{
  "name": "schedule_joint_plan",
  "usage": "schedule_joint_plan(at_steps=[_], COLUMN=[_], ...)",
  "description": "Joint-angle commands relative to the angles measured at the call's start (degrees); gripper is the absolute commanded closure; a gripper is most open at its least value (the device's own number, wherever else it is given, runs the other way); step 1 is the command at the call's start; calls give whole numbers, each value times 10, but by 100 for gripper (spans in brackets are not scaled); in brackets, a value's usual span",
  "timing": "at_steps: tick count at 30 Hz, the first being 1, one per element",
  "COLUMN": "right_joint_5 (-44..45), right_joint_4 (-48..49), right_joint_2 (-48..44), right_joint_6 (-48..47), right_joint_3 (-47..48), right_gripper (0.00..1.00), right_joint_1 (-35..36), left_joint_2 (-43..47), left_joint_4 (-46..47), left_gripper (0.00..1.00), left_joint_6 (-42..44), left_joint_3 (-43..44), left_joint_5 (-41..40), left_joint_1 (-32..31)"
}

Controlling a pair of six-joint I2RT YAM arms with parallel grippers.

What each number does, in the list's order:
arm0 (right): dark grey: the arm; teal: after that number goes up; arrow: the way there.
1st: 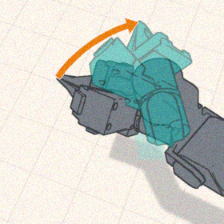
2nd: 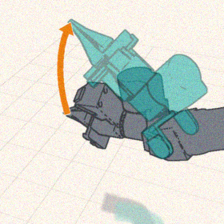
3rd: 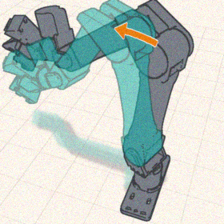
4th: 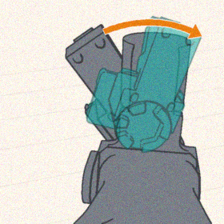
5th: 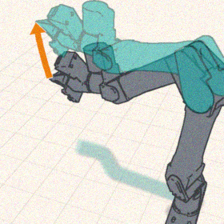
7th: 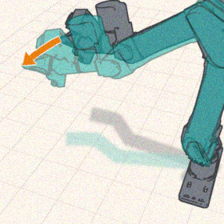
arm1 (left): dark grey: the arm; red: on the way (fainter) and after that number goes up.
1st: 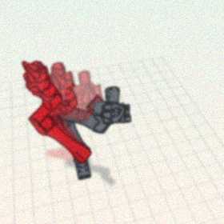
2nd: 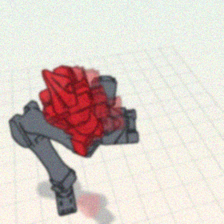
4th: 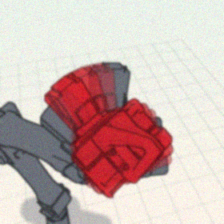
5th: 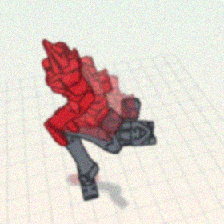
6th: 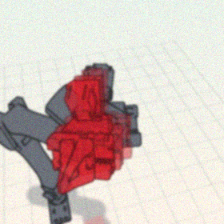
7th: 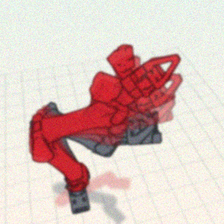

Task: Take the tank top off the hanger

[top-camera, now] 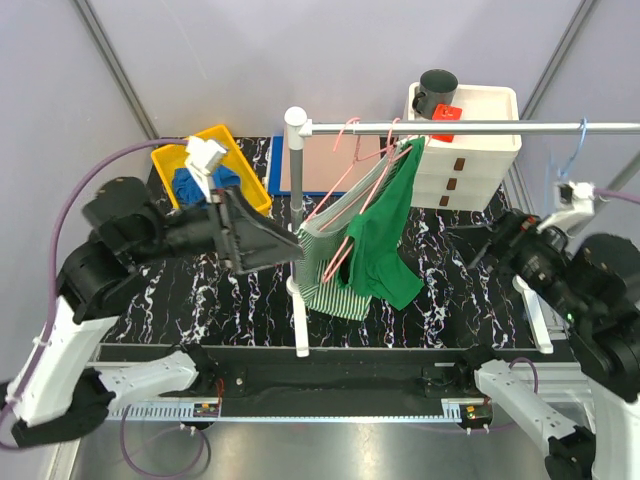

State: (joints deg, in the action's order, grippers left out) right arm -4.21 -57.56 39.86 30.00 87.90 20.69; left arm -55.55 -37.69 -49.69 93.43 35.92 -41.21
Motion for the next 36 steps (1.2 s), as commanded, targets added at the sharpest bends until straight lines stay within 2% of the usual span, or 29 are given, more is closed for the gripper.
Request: schedule_joint_plan(at_steps=[1, 2, 3, 7, 8, 13, 18, 27, 34, 36], right_joint_5=[-150, -163, -170, -179, -180, -182, -173, -197, -207, -207], right_joint_4=[45, 48, 51, 58, 61, 70, 54, 11, 12, 13], right_joint_2=[61, 73, 78, 95, 99, 102, 100, 145, 170, 169], right_joint_6=[14, 15, 15, 21, 23, 44, 37, 15, 4, 4], right_joint_3=[33, 44, 47, 61, 61, 61, 83, 179, 199, 195], right_gripper=[6, 6, 6, 7, 7, 9, 9, 9, 9, 9], right_joint_1=[2, 2, 2, 2, 2, 1, 2, 2, 3, 2], left_joint_2=[-55, -67, -92, -147, -155, -205, -228, -280, -300, -307], left_joint_4=[-25, -38, -61, -127, -151, -188, -196, -194, -193, -193], left_gripper=[16, 16, 16, 17, 19, 24, 32, 41, 52, 59], left_joint_6=[67, 77, 96, 131, 145, 182, 206, 220, 241, 242], left_joint_3=[39, 63, 75, 152, 163, 214, 233, 234, 236, 236], left_joint_5=[-235, -300, -329, -448, -499, -579, -606, -604, -632, -628], left_joint_1=[-158, -183, -223, -283, -300, -310, -311, -313, -313, -313])
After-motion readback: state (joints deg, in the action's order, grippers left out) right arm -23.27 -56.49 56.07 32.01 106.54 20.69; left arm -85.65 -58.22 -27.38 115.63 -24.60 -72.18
